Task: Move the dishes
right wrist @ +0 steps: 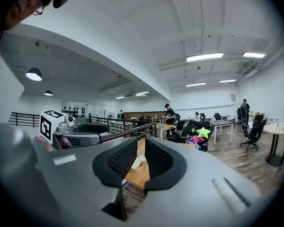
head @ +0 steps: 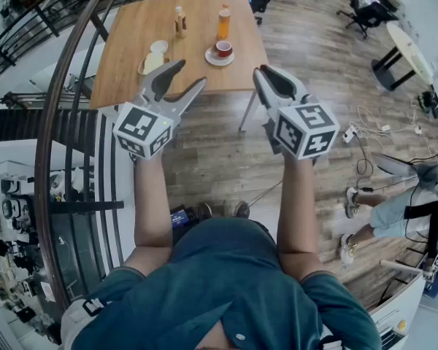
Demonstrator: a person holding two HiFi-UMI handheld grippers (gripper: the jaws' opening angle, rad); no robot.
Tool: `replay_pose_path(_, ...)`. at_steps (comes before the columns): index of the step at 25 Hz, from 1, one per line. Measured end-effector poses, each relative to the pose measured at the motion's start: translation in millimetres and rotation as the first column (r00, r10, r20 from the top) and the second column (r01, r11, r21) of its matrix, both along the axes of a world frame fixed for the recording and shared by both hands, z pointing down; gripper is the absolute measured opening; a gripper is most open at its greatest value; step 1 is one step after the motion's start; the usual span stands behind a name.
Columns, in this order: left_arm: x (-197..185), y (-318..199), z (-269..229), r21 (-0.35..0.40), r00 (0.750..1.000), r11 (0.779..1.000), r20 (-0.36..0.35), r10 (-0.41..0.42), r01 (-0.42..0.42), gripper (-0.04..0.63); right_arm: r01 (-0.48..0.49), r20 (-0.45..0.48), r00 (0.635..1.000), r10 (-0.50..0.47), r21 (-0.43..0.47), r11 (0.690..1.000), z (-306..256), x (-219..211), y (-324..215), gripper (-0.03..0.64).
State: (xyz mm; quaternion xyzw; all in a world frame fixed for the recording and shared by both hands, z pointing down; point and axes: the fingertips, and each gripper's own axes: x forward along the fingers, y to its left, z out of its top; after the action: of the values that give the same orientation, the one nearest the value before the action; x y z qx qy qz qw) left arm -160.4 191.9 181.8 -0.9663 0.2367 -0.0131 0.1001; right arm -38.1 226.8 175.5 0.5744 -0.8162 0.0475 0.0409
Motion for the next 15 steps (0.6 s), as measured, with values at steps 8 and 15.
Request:
replay_pose_path(8,-2.1,2.0,3.4,-0.007,1.000,1.000,0.002,0.013,-0.013,0.236,-0.003,-0.007,1.000,0.003,-0.010,1.000,2.5,-4.3,2.1,0.046)
replay_pose_path(15,-9.6,1.1,2.4,-0.016,1.000,1.000,0.001,0.017,-0.017,0.236,-0.010,-0.008,1.000,0.009,-0.017,1.000,-0.7,-11.2,2.5,0.046)
